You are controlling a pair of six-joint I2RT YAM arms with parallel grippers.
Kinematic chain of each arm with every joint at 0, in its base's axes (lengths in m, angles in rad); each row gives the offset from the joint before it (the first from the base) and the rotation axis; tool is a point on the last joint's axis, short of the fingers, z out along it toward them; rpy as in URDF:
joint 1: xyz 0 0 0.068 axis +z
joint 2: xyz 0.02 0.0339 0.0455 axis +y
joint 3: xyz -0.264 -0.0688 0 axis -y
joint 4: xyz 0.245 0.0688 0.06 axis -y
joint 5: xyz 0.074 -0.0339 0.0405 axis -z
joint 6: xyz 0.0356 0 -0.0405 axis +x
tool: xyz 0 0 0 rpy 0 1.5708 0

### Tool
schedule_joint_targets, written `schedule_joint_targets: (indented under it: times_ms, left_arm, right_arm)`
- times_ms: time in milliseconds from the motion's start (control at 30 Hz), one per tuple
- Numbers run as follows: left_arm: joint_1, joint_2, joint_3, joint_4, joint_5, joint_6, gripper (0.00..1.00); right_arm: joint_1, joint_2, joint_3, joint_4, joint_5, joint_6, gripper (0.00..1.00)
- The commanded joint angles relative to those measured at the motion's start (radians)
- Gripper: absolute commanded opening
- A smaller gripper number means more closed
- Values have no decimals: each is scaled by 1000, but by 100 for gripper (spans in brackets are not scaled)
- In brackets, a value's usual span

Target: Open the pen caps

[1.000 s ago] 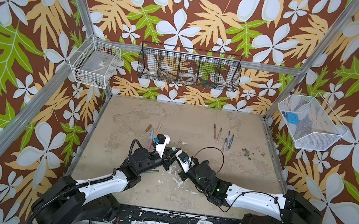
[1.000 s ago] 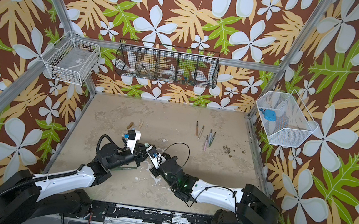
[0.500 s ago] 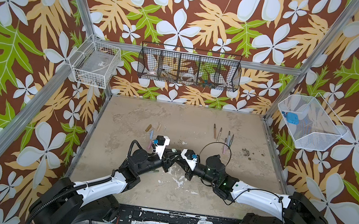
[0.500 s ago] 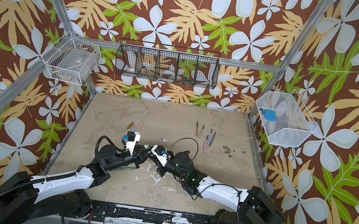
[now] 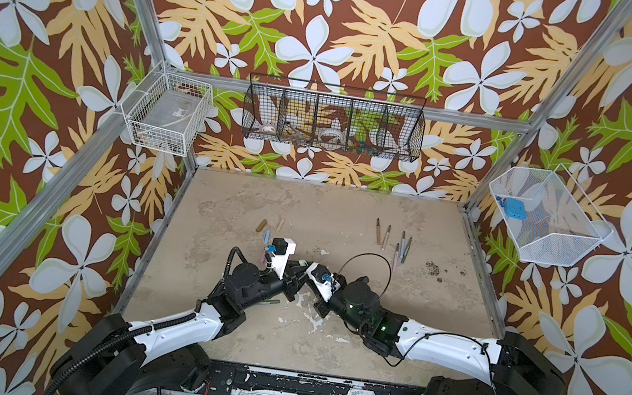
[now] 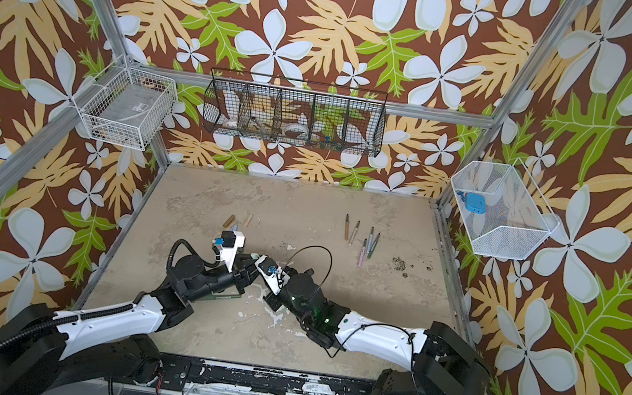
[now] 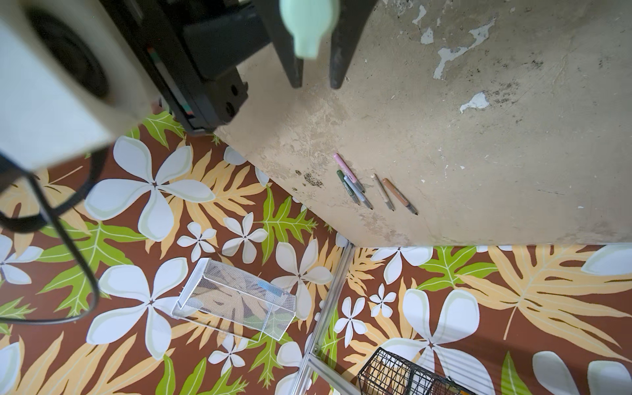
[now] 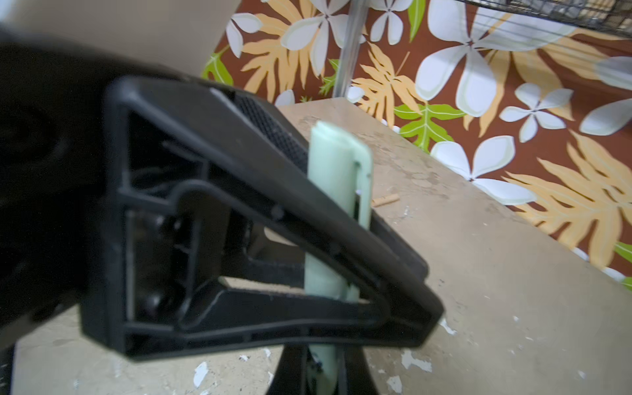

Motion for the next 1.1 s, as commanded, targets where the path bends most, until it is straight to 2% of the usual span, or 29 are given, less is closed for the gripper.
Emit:
schedule_joint_targets:
  times_ms: [0,100,300,400,633,1067]
  left_arm:
    - [0,-9,4,99,-21,-2,0]
    - [0,-12,2,98,-24,0,0]
    - [0,-21,-1,98,-32,-1,0]
    - [0,-24,-3,99,-31,1,0]
    - [-1,-33,-4,100,-23,1,0]
    - [6,-65,-1,88,-1,-11,0]
  right_arm:
    - [25,13,5,-87,98,-42,0]
    - [24,-1,2,-92,63,-48,0]
    - [-99,-45,-23,-107,-341,-9,0]
    - [-133,-49,-32,-105,-437,-3,0]
    - [-170,-7,-14,-125,-505,3,0]
    - [-190,37,-7,-163,-521,-2,0]
